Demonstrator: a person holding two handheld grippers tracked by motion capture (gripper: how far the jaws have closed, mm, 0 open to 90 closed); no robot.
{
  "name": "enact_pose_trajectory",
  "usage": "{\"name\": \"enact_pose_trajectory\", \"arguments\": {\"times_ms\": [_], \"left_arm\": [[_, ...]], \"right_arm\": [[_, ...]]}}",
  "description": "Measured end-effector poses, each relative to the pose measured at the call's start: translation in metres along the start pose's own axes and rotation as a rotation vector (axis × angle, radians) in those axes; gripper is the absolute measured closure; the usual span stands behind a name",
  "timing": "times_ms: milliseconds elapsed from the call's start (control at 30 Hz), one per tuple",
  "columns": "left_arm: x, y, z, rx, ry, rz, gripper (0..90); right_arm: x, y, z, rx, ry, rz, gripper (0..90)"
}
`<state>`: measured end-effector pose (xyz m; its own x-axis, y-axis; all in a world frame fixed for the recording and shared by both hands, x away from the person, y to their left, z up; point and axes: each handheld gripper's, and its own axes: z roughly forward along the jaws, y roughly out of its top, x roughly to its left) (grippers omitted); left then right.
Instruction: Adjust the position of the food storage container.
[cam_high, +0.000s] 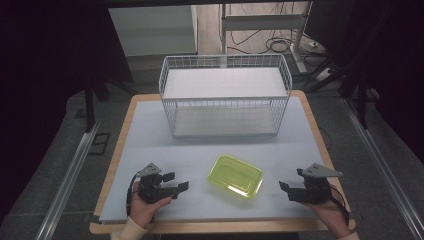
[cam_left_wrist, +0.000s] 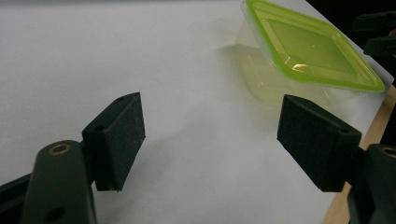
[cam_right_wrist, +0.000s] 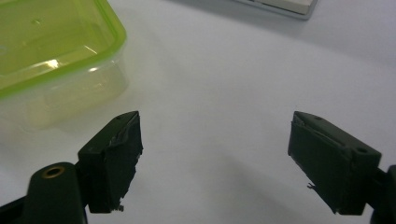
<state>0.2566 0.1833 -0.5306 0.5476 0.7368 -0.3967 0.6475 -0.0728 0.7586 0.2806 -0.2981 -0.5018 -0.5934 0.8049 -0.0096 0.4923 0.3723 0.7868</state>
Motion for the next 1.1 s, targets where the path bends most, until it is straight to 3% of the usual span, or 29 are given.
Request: {"name": "enact_pose_trajectory", "arguments": {"times_ms": [233, 333, 400, 433, 467, 533, 600, 633, 667, 933, 1100], "left_arm": [[0.001, 0.0, 0.0, 0.0, 0.0, -0.002, 22.7], [0.0, 0.0, -0.002, -0.003, 0.004, -0.002, 22.7], [0.0, 0.0, -0.002, -0.004, 0.004, -0.003, 22.7], [0.0, 0.0, -0.003, -0.006, 0.005, -0.002, 22.7], [0.0, 0.0, -0.003, -0.007, 0.006, -0.003, 22.7], [0.0, 0.0, -0.003, -0.007, 0.007, -0.004, 22.7], [0.0, 0.0, -0.003, -0.008, 0.008, -0.004, 22.7], [0.0, 0.0, -0.003, -0.009, 0.009, -0.006, 22.7], [0.0, 0.0, -0.003, -0.01, 0.01, -0.008, 22.7], [-0.001, -0.001, -0.004, -0.008, 0.01, -0.002, 22.7], [-0.002, 0.0, -0.004, -0.01, 0.009, -0.002, 22.7]], "right_arm": [[0.003, 0.001, -0.001, 0.013, 0.024, 0.0, 26.2], [0.006, 0.004, -0.003, 0.049, 0.037, -0.035, 35.9], [0.005, 0.005, -0.004, 0.046, 0.042, -0.026, 39.4], [0.004, 0.006, -0.006, 0.043, 0.074, -0.004, 48.0], [0.004, 0.006, -0.006, 0.043, 0.074, -0.004, 48.0], [0.004, 0.007, -0.008, 0.041, 0.074, -0.003, 58.3], [0.002, 0.008, -0.009, 0.051, 0.122, -0.005, 79.8], [0.001, 0.008, -0.009, 0.055, 0.153, -0.009, 84.9], [0.001, 0.009, -0.01, 0.057, 0.153, -0.019, 88.6], [0.017, 0.02, -0.017, 0.016, 0.188, -0.065, 90.0], [0.033, 0.028, -0.015, 0.019, 0.241, -0.096, 90.0]]}}
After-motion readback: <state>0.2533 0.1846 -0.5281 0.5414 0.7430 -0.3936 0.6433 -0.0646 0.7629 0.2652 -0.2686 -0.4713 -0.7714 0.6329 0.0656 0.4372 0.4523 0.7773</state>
